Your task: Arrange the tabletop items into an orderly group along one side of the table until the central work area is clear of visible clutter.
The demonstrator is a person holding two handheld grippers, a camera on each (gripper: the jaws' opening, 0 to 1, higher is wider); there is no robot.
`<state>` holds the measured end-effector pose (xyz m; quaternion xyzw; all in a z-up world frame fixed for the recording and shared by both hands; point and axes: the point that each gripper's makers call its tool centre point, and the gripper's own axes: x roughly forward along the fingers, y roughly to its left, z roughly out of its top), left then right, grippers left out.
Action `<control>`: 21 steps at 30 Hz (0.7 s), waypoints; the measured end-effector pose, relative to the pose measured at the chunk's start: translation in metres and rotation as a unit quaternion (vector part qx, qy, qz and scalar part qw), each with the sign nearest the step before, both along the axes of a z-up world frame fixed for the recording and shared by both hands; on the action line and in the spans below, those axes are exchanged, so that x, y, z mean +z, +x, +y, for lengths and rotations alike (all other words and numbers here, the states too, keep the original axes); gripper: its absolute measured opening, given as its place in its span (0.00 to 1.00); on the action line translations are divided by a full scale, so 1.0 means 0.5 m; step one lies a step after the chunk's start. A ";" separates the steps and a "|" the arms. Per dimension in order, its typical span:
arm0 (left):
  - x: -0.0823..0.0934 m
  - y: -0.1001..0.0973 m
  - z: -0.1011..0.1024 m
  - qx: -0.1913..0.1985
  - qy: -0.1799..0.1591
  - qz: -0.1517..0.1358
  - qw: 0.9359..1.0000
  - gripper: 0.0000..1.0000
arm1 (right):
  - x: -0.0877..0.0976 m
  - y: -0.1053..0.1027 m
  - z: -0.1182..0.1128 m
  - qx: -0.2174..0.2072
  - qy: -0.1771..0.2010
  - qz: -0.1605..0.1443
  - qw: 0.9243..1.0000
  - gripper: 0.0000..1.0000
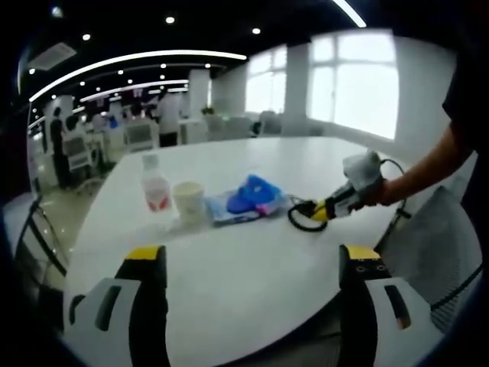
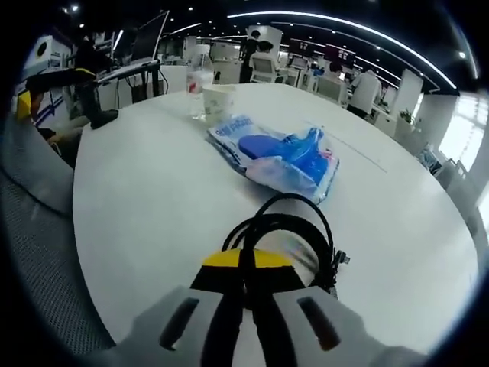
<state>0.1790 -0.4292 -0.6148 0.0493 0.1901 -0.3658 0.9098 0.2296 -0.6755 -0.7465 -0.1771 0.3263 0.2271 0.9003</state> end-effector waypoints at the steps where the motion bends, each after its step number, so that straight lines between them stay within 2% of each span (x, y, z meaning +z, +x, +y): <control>1: 0.000 0.000 0.000 0.000 0.000 0.000 1.000 0.90 | -0.005 -0.001 0.001 0.001 0.000 0.005 1.000 0.01; 6: 0.001 0.000 0.000 0.000 0.000 -0.001 1.000 0.90 | -0.024 -0.005 0.007 0.012 -0.010 0.016 1.000 0.02; 11: 0.002 0.000 0.000 0.000 0.000 -0.001 1.000 0.90 | -0.035 -0.010 0.011 0.007 0.001 0.031 0.999 0.05; 21: 0.001 0.001 0.002 0.001 -0.001 -0.001 1.000 0.90 | -0.038 -0.009 0.013 -0.002 0.021 0.034 0.999 0.07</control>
